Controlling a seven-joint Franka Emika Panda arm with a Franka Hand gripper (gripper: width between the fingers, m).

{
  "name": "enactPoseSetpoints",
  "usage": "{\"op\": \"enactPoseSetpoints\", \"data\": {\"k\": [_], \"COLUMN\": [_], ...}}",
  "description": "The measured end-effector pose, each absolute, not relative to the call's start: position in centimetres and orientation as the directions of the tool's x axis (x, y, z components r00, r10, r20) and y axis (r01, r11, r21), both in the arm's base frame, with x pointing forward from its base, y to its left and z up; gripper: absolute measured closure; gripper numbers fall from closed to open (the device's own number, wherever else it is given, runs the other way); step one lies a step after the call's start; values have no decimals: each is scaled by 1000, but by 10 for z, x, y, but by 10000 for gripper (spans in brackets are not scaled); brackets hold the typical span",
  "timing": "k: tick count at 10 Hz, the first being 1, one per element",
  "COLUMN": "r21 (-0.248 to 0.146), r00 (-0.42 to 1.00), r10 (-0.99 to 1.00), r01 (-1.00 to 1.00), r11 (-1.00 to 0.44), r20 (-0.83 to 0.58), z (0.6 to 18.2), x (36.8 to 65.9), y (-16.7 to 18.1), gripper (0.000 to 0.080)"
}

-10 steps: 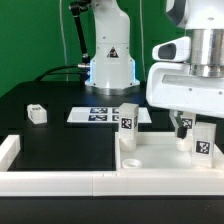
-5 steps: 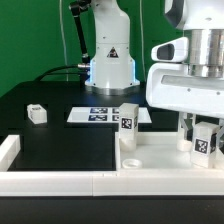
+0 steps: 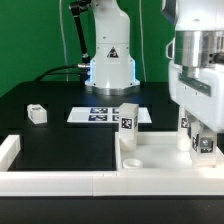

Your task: Assemble square table

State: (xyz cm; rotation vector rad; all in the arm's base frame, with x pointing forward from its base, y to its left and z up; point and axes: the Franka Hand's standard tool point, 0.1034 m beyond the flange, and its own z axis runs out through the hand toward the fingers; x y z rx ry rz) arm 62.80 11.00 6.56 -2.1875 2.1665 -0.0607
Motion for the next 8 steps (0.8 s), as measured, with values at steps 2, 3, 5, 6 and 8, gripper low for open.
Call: {"op": "enactPoseSetpoints", "data": {"k": [2, 3, 5, 6, 8], "r21": [-68, -62, -52, -56, -74], "r00": [-243, -346, -418, -387, -208], "r10": [-968, -934, -904, -918, -977], "r01": [-966, -934, -905, -918, -975], "r11": [248, 352, 423, 392, 212], "r20": [-68, -84, -89, -87, -52], "z": [65, 66, 67, 66, 66], "x": [628, 628, 628, 628, 626], "y": [112, 112, 114, 114, 118], "gripper": [510, 509, 509, 458, 322]}}
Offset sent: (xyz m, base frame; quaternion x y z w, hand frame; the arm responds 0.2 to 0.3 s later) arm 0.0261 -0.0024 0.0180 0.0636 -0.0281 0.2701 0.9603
